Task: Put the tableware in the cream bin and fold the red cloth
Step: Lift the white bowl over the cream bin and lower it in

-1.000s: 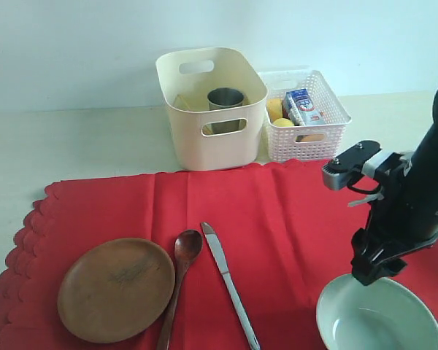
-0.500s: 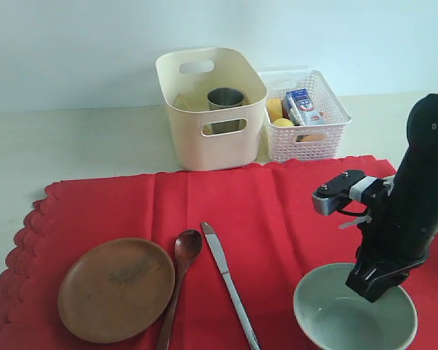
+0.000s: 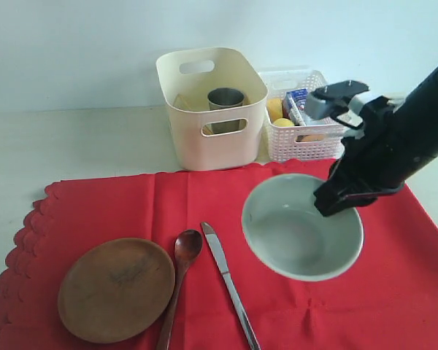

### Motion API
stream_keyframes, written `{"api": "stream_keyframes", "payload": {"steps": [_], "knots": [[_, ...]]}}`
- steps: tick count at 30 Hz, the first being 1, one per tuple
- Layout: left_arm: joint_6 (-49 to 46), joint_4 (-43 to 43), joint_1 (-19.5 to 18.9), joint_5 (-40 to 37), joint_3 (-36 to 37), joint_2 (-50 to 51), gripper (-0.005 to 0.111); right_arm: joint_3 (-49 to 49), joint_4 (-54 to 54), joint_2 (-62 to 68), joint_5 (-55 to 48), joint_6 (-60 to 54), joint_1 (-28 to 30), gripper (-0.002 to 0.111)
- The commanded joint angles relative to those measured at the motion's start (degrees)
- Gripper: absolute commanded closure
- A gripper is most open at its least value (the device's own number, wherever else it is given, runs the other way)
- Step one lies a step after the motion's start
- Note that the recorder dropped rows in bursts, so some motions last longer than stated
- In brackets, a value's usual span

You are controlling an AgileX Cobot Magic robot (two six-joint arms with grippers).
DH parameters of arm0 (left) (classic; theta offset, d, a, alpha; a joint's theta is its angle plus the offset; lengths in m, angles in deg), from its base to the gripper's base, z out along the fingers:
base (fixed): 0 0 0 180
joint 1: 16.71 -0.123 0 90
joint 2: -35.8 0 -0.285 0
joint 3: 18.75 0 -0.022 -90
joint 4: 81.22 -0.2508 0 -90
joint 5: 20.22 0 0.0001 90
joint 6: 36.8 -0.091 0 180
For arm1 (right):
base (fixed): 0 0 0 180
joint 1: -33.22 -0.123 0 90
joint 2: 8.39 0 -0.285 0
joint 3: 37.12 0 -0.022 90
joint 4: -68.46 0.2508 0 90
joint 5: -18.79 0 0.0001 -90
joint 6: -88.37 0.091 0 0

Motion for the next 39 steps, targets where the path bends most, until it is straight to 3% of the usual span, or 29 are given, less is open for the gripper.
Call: {"api": "stream_keyframes", "payload": {"steps": [1,15,25,35,39], "knots": [[0.03,0.09,-0.06,0.36,0.17,-0.23,0.107,-1.04,5.15,-3.67,4.5,-0.87,0.12,0.108],[0.03,0.09,-0.06,0.36,0.17,-0.23,0.107,-20.91,5.67,-0.02,5.46,2.37,0.12,0.108],[0.03,0.09,-0.06,0.36,0.17,-0.23,0.107,-41.13,5.54,17.84,6.36,2.28,0.12,0.108],[0.03,0.09,-0.06,0.36,0.17,-0.23,0.107,-67.42,5.31,42.17,9.54,0.32,0.23,0.108],[0.03,0.09,-0.06,0.36,0.17,-0.23,0.107,-70.34,5.43,47.56,9.67,0.32,0.23,0.108]]}}
